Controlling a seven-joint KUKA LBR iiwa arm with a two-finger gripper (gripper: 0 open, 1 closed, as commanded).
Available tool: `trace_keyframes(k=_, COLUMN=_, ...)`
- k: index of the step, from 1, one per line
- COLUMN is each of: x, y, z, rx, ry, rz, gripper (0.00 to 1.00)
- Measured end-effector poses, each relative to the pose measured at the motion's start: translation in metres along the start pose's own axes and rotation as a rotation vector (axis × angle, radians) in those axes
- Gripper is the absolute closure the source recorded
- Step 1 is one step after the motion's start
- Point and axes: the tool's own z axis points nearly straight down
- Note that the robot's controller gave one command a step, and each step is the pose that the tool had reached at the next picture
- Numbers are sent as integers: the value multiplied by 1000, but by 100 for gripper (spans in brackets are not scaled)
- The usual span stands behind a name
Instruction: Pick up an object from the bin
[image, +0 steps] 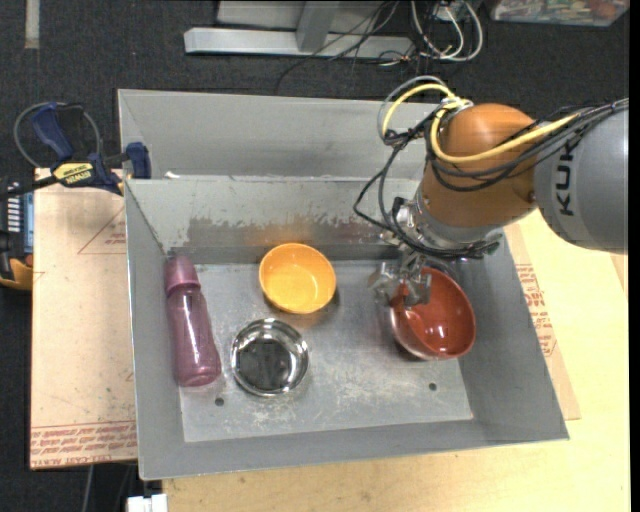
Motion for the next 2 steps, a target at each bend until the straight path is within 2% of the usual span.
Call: trace_keyframes(k=2, x=-1, y=1, z=-11, rx=-4, ry=-1, rz=4, gripper=100)
